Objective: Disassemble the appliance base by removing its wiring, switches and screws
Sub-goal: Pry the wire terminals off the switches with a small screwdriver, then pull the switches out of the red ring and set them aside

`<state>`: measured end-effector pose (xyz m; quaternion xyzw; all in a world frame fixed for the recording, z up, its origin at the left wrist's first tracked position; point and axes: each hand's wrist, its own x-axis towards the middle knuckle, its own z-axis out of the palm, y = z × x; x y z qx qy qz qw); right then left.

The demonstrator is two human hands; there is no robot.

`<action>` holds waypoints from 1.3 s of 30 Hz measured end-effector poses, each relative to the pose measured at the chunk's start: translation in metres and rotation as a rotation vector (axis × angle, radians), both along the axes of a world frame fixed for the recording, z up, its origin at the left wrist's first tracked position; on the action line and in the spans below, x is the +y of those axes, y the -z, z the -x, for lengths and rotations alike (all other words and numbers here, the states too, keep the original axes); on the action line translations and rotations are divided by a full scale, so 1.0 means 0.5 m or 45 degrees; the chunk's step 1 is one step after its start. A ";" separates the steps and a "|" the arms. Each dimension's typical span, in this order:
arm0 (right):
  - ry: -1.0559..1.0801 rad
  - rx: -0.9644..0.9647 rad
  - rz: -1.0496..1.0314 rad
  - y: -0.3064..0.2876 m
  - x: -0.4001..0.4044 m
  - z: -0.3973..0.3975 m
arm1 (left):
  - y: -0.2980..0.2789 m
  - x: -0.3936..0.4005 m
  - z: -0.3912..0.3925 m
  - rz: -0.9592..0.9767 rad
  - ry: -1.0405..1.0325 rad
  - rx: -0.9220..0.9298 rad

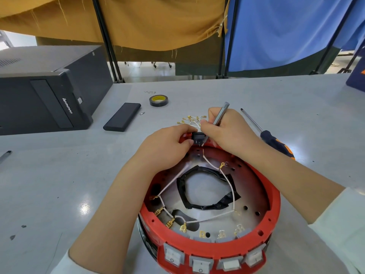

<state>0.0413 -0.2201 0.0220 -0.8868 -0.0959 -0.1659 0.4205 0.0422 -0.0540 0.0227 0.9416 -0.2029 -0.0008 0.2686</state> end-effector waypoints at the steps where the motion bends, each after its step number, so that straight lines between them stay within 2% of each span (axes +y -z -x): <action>1: -0.016 0.019 -0.005 0.001 0.002 0.000 | 0.000 0.000 0.000 0.001 0.003 0.001; 6: 0.110 -0.012 -0.085 -0.002 -0.001 -0.005 | 0.001 0.000 -0.001 -0.002 -0.007 -0.002; 9: 0.182 -0.198 -0.262 -0.009 -0.006 0.004 | 0.001 0.001 -0.003 0.002 -0.009 -0.001; 11: 0.132 -0.270 -0.303 -0.021 -0.005 0.018 | 0.000 0.001 -0.003 0.003 -0.008 -0.003; 13: 0.032 -0.185 -0.211 -0.035 -0.003 0.033 | 0.001 0.001 -0.003 0.000 -0.006 -0.008; 15: -0.073 0.000 -0.081 -0.048 -0.004 0.049 | 0.002 0.001 -0.002 0.001 -0.006 -0.013; 19: -0.067 0.206 0.546 -0.059 -0.012 0.085 | 0.002 0.001 -0.003 0.008 0.002 -0.005; 21: -0.086 0.297 0.738 -0.054 -0.010 0.103 | 0.002 0.002 -0.002 0.012 -0.006 -0.006; 27: -0.129 0.384 0.869 -0.022 0.000 0.116 | 0.003 0.002 -0.005 0.026 -0.009 0.003; 32: -0.141 0.357 0.731 -0.020 -0.003 0.122 | 0.003 0.002 -0.003 0.026 -0.007 0.006; 39: -0.110 0.262 0.113 -0.086 -0.050 0.125 | -0.003 0.002 -0.001 0.026 0.004 0.033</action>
